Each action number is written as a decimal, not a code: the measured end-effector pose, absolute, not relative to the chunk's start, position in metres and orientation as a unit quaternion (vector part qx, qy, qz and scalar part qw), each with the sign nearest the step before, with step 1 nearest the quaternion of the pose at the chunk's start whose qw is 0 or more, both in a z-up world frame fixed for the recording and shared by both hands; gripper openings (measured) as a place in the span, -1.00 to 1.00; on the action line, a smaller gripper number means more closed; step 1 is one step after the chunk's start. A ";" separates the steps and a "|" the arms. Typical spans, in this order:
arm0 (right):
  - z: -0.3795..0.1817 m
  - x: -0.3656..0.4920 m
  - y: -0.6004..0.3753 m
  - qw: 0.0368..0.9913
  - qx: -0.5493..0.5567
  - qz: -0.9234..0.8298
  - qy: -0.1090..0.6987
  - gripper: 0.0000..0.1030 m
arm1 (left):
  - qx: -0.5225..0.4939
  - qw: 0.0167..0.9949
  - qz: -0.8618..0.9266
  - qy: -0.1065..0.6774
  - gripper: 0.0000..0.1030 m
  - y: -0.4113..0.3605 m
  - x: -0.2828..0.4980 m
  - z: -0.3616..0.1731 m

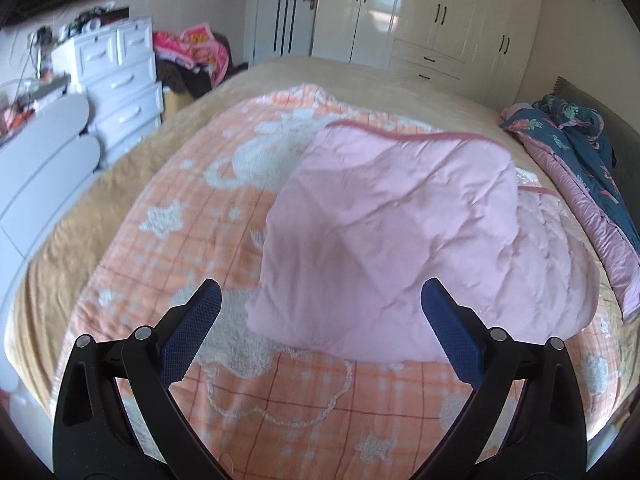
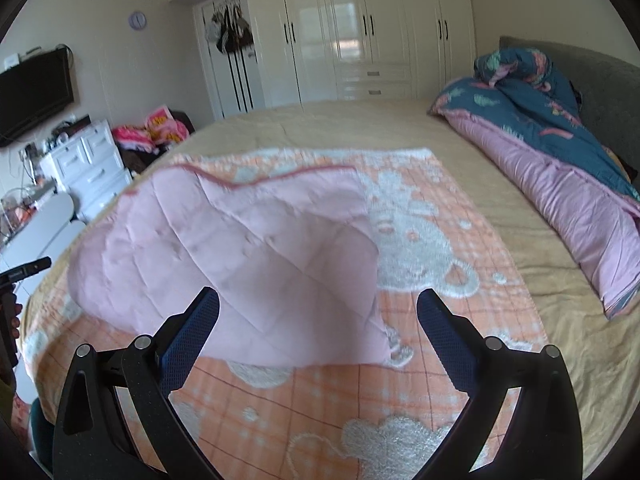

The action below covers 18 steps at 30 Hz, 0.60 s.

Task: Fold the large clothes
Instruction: 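Move both tools over the folded jacket toward its edge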

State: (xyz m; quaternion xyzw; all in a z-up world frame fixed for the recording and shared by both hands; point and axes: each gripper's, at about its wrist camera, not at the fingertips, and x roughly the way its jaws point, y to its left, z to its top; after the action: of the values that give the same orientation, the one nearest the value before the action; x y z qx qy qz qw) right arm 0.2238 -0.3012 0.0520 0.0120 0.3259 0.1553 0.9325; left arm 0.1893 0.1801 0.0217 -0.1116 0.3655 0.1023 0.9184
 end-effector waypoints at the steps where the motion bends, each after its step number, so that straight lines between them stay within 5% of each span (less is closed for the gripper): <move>1: 0.046 0.228 -0.300 0.930 0.009 0.154 0.333 0.91 | -0.119 0.916 0.101 0.370 0.82 0.184 0.191 0.015; 18: -0.019 0.328 -0.280 0.904 0.003 0.133 0.406 0.91 | -0.180 0.898 0.076 0.394 0.82 0.206 0.248 -0.040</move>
State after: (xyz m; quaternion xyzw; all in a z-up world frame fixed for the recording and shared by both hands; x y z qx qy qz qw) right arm 0.3278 -0.2802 -0.0189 0.0032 0.4056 0.1330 0.9043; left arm 0.2482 0.2064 -0.0402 -0.1797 0.3936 0.0759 0.8983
